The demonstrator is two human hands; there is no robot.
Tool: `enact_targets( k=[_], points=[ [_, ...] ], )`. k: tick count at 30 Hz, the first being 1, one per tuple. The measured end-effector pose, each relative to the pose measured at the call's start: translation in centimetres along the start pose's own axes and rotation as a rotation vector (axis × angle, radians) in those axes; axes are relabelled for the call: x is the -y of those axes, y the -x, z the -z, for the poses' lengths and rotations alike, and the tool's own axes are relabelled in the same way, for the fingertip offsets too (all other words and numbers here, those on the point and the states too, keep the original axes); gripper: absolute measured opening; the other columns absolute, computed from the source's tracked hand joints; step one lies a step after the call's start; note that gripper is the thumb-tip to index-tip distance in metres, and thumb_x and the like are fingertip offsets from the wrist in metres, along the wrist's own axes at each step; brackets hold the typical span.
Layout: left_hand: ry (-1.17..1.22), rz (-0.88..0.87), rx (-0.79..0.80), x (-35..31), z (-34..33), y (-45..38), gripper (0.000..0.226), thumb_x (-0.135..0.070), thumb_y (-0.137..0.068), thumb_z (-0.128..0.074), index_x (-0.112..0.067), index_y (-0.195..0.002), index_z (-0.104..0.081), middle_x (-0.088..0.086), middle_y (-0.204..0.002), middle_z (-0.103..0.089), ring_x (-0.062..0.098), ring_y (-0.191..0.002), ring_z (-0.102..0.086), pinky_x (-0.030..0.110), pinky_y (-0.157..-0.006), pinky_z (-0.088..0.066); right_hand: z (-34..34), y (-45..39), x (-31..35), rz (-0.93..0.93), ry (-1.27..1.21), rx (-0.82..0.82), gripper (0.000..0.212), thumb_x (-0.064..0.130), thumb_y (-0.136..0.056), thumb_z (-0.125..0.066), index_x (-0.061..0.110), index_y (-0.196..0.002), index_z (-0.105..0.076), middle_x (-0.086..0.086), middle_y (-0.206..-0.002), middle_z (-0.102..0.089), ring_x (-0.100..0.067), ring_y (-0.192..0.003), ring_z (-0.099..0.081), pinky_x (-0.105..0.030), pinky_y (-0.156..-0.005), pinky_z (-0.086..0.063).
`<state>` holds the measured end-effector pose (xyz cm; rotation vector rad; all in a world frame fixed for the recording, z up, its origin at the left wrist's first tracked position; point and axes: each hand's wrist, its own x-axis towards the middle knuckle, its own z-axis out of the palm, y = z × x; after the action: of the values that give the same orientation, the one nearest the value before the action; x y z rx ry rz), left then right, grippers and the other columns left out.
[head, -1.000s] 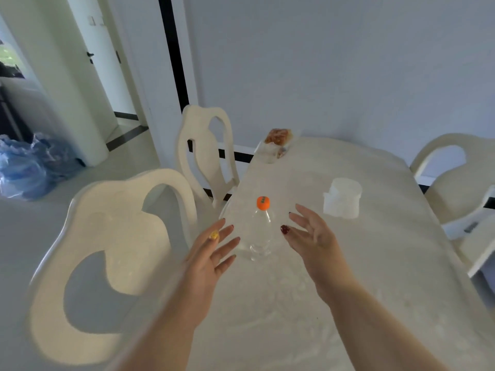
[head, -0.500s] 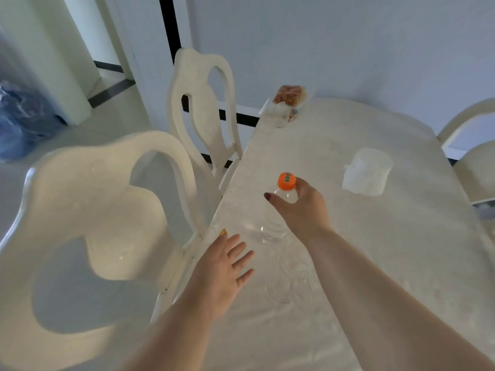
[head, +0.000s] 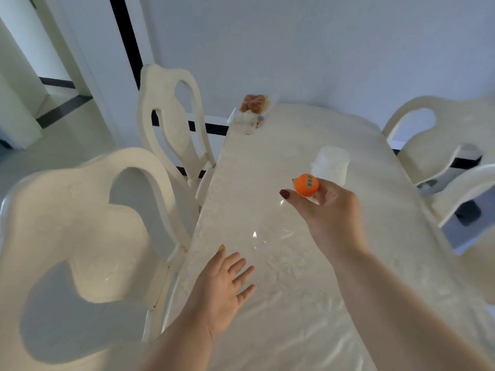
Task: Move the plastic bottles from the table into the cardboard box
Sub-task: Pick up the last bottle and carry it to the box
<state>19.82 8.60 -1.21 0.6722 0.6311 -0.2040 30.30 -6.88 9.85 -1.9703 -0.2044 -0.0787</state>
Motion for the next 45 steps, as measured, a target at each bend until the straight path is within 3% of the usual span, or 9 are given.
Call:
enact_targets(
  k=[7,10,14,17,22,25,29,35,45],
  points=[
    [-0.029,0.137,0.149,3.1,-2.3,3.7,0.084,-0.056,-0.076,-0.051,-0.004,-0.142,-0.048,0.012,-0.145,-0.055,0.029,-0.130,-0.054,0.053,-0.116,-0.031,8.2,8.0,4.5,0.127,0.004,-0.177,0.019,0.030,-0.072,-0.082,0.040,-0.065,-0.067,0.028,-0.047,-0.059,0.010,-0.055,-0.057,-0.002,-0.057,-0.038],
    [-0.060,0.210,0.258,5.3,-5.1,6.0,0.079,-0.054,-0.076,-0.051,-0.001,-0.135,-0.055,0.015,-0.140,-0.059,0.032,-0.130,-0.055,0.055,-0.116,-0.030,12.7,11.8,5.6,0.123,0.017,-0.276,0.015,0.052,-0.066,-0.074,0.039,-0.072,-0.070,0.026,-0.053,-0.065,0.009,-0.054,-0.057,-0.004,-0.057,-0.039],
    [-0.132,0.307,0.410,9.7,-8.9,8.3,0.079,-0.058,-0.080,-0.046,-0.002,-0.135,-0.056,0.016,-0.141,-0.060,0.033,-0.135,-0.051,0.055,-0.117,-0.029,18.9,16.7,4.6,0.155,0.124,-0.444,0.049,0.069,-0.062,-0.074,0.025,-0.081,-0.075,-0.015,-0.078,-0.073,-0.031,-0.064,-0.061,-0.029,-0.059,-0.046],
    [-0.202,0.388,0.512,14.6,-12.5,10.5,0.079,-0.059,-0.082,-0.042,-0.004,-0.135,-0.058,0.015,-0.141,-0.061,0.030,-0.137,-0.049,0.053,-0.118,-0.027,24.7,20.9,3.7,0.137,0.194,-0.523,0.060,0.071,-0.060,-0.068,0.018,-0.087,-0.074,-0.026,-0.084,-0.070,-0.043,-0.080,-0.064,-0.043,-0.070,-0.054],
    [-0.262,0.462,0.611,24.6,-18.3,14.6,0.077,-0.059,-0.081,-0.042,-0.002,-0.125,-0.067,0.017,-0.139,-0.062,0.030,-0.136,-0.050,0.052,-0.118,-0.026,34.9,28.5,2.1,0.079,0.171,-0.615,0.046,0.068,-0.058,-0.072,0.030,-0.084,-0.076,-0.016,-0.081,-0.074,-0.036,-0.081,-0.066,-0.033,-0.065,-0.053],
    [-0.253,0.504,0.606,32.3,-22.0,17.4,0.079,-0.059,-0.079,-0.044,0.001,-0.125,-0.066,0.019,-0.139,-0.062,0.032,-0.137,-0.049,0.053,-0.119,-0.025,42.0,33.1,0.5,0.036,0.152,-0.642,0.044,0.066,-0.054,-0.067,0.033,-0.081,-0.079,0.010,-0.074,-0.078,-0.011,-0.072,-0.071,-0.023,-0.067,-0.055],
    [-0.278,0.572,0.623,42.0,-27.1,21.0,0.083,-0.058,-0.076,-0.044,0.000,-0.132,-0.060,0.020,-0.139,-0.061,0.032,-0.135,-0.050,0.054,-0.117,-0.026,51.0,38.4,-2.0,0.003,0.182,-0.679,0.040,0.063,-0.057,-0.069,0.033,-0.081,-0.079,0.019,-0.074,-0.077,0.004,-0.070,-0.070,-0.013,-0.065,-0.051],
    [-0.345,0.719,0.710,52.0,-35.0,23.5,0.084,-0.061,-0.076,-0.045,0.000,-0.133,-0.059,0.018,-0.138,-0.062,0.031,-0.137,-0.048,0.053,-0.119,-0.023,63.2,42.8,-6.1,-0.042,0.287,-0.783,0.017,0.040,-0.072,-0.080,0.023,-0.076,-0.079,0.025,-0.059,-0.068,0.006,-0.059,-0.063,-0.005,-0.057,-0.041],
    [-0.416,0.824,0.731,62.4,-49.6,17.0,0.084,-0.059,-0.072,-0.050,0.008,-0.119,-0.068,0.024,-0.134,-0.064,0.036,-0.134,-0.049,0.053,-0.116,-0.024,78.6,38.0,-14.1,-0.083,0.336,-0.794,0.019,0.042,-0.072,-0.080,0.024,-0.079,-0.080,0.025,-0.051,-0.061,0.004,-0.053,-0.059,-0.006,-0.053,-0.040]
  ],
)
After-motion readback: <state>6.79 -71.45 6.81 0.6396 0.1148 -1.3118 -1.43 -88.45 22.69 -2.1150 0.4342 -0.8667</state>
